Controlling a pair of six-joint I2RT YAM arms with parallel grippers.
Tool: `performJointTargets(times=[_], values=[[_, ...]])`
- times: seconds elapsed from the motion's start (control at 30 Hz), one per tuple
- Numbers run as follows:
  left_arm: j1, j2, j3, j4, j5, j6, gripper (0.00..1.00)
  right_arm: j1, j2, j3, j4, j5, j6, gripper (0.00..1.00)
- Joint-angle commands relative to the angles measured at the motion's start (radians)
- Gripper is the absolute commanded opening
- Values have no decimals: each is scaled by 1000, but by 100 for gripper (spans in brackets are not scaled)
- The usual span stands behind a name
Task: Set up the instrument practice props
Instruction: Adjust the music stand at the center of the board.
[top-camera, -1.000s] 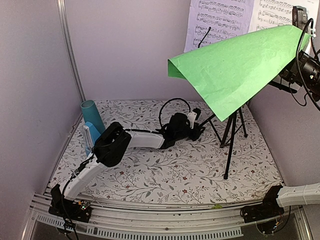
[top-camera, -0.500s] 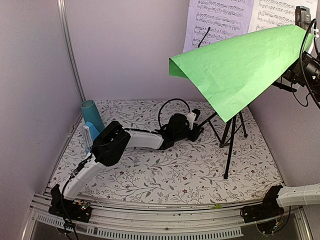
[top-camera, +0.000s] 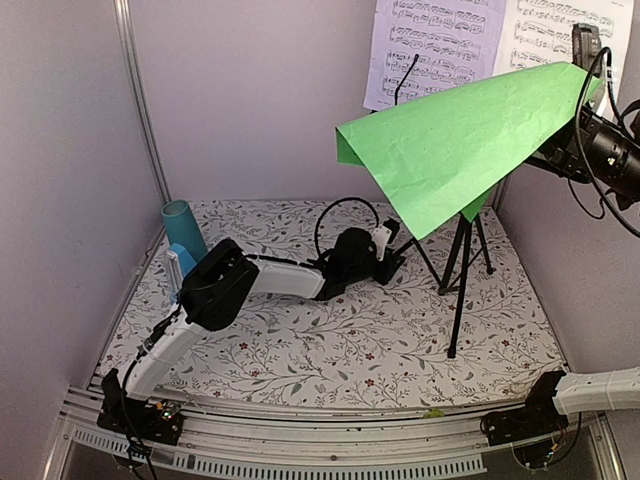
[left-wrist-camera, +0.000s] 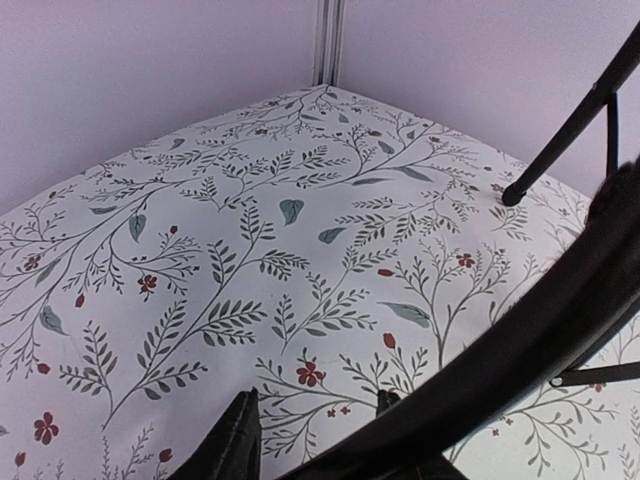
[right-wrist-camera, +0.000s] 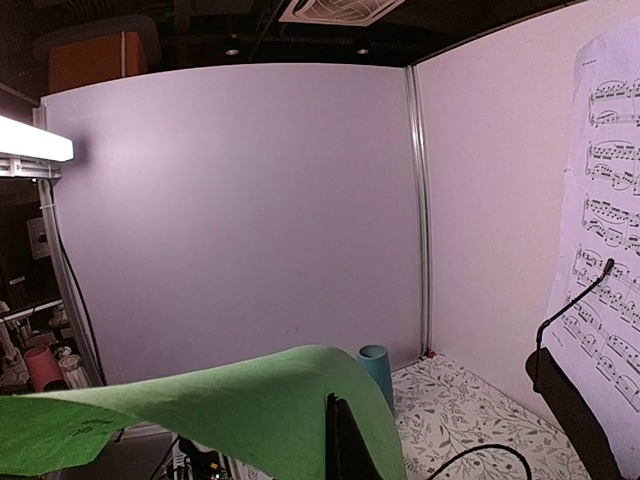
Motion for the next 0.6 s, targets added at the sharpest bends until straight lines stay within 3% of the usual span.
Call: performJointTargets(times=[0.0,0.57], values=[[-4,-65,-26,-55,3,-44,38,-5,-13,-18,46,14,4,0],[-18,-143,-183,9,-32,-47,34,-4,-6,4,42,10,9,0]])
